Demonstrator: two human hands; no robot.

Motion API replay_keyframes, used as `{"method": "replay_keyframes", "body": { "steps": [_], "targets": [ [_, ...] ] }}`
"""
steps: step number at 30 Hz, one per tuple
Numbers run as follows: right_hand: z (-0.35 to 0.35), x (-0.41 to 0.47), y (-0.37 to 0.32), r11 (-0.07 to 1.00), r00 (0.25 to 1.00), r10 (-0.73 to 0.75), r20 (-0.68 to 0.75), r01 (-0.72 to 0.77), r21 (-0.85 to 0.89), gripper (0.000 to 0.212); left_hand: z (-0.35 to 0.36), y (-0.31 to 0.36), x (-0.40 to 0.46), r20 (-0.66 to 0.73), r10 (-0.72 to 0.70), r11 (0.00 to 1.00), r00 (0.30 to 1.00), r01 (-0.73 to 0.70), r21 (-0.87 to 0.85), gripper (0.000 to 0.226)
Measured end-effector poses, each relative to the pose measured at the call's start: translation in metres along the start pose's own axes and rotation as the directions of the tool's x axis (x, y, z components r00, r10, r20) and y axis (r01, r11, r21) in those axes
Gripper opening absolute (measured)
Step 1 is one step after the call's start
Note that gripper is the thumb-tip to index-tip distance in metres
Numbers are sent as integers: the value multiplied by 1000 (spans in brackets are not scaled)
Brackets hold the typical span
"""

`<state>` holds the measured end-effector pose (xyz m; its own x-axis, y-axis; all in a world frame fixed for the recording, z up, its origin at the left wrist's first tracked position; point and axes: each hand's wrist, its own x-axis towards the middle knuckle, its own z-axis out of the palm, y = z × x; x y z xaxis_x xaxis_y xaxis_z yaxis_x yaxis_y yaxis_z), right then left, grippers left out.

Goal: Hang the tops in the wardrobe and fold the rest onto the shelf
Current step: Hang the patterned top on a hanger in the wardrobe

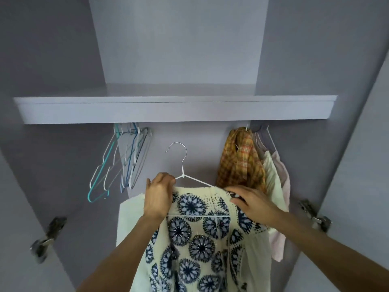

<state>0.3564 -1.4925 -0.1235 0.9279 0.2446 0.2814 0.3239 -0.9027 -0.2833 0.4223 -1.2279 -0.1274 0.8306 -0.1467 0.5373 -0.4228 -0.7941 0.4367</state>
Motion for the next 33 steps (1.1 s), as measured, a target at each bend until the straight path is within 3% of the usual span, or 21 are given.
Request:
{"method": "replay_keyframes", "body": {
  "steps": [2,4,7,9,12,18,27,30,33],
  "targets": [
    [-1,-5,3,995,994,76,-82,-70,75,32,8,12,9,52,-66,992,996,60,113,30],
    [-2,-7,6,977,971,206,-125,-196,85,28,10,26,17,23,-40,990,999,36,135,42],
    [-5,-6,8,924,889,382,-253,-359,133,28,3,51,26,-141,157,980,978,-136,144,48],
    [-12,-1,7,904,825,426,-372,-402,145,32,-3,65,35,-262,312,942,913,-261,211,51],
    [-25,21,10,875,755,476,-451,-457,158,44,-13,89,59,-308,443,880,842,-342,330,61],
    [-31,77,27,813,727,571,-381,-565,140,54,-4,99,95,-239,417,838,877,-269,475,88],
    [0,113,38,765,736,638,-227,-571,297,49,6,91,98,-221,400,801,889,-222,557,96],
    [-13,118,41,692,689,698,-194,-579,432,43,2,91,96,-169,374,796,912,-222,563,98],
    [-22,118,34,690,693,704,-156,-615,382,41,-10,93,93,-100,360,795,927,-249,554,95]
  ]
}}
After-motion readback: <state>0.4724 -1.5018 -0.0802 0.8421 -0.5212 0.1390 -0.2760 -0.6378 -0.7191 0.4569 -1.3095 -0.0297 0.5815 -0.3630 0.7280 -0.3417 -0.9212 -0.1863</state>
